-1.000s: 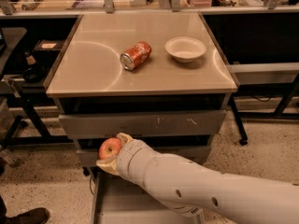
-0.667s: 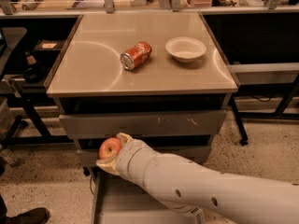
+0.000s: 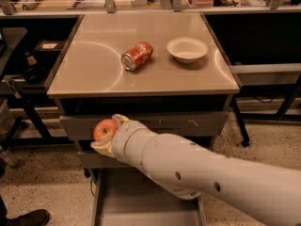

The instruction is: Pick apple from bottom drawer and place on counter

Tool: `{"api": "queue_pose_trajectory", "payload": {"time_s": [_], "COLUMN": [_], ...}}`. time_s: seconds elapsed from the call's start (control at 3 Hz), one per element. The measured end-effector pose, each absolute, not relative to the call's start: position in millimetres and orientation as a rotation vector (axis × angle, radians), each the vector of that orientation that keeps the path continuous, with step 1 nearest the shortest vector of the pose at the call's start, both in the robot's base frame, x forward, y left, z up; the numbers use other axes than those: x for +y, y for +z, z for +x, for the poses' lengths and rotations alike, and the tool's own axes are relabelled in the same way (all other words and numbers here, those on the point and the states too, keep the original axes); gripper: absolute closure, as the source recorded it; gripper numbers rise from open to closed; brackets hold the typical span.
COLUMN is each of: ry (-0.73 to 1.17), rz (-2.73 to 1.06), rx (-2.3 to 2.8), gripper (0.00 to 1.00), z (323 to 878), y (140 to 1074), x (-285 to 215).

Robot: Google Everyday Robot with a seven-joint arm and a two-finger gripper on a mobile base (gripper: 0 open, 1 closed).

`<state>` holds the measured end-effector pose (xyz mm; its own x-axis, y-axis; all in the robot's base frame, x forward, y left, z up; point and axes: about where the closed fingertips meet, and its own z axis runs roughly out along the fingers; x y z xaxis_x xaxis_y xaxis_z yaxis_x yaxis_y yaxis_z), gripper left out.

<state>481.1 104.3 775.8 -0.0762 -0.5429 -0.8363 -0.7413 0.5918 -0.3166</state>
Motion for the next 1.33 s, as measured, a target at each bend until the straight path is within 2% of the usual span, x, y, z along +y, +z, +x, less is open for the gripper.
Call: {"api": "queue_pose_trajectory", "payload": {"time_s": [0.67,1.33], "ry": [0.238,0.258], "rz": [-1.082,-1.073], "rx": [1.635,1.614], "gripper": [1.00,1.00], "z": [528.6,541.5], "y": [848.9,863.9], "x": [129.5,134.2]}}
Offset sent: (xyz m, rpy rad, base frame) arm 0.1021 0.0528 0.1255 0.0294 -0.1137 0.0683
